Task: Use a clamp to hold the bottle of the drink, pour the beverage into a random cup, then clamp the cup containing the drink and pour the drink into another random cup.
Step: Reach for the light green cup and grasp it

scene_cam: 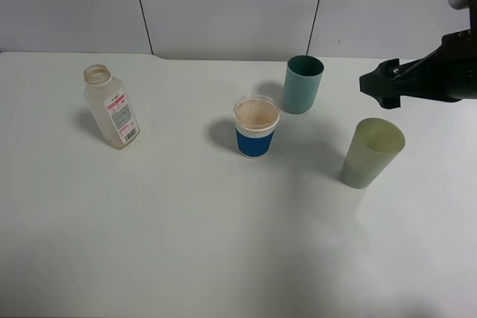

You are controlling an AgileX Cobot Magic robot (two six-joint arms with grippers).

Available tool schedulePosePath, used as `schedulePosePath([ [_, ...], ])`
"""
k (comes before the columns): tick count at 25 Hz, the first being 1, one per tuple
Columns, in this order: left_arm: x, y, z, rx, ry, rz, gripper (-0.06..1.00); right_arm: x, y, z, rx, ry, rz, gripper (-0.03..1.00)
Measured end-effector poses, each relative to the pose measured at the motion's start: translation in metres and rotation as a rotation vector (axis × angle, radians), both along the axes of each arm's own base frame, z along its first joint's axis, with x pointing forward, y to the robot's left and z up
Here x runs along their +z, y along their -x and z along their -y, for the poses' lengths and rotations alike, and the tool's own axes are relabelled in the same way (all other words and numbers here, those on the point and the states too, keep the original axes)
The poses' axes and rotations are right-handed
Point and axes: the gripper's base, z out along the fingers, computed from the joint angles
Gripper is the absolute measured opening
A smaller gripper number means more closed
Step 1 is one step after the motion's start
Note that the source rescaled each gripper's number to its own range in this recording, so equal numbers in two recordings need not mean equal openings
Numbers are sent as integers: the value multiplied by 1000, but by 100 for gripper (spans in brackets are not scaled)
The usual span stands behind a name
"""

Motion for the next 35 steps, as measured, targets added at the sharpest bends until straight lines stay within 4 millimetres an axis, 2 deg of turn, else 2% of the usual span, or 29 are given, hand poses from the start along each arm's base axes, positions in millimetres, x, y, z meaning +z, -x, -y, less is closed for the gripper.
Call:
schedulePosePath([
  [6, 0, 0, 0, 0, 0, 0, 99, 0, -1, 4, -86, -14, -1, 100],
  [13, 0, 0, 0, 0, 0, 0, 99, 3, -1, -10, 5, 9, 73, 100],
  [17, 0, 0, 0, 0, 0, 0, 99, -10, 7, -12, 54, 20, 73, 100],
  [22, 0, 0, 0, 0, 0, 0, 99, -20, 13, -11, 35, -18, 42, 100],
  [31, 0, 0, 0, 0, 0, 0, 99, -54, 35, -1, -69, -23, -154, 100],
  [35, 0, 0, 0, 0, 0, 0, 99, -57, 37, 0, -82, -33, -169, 100],
])
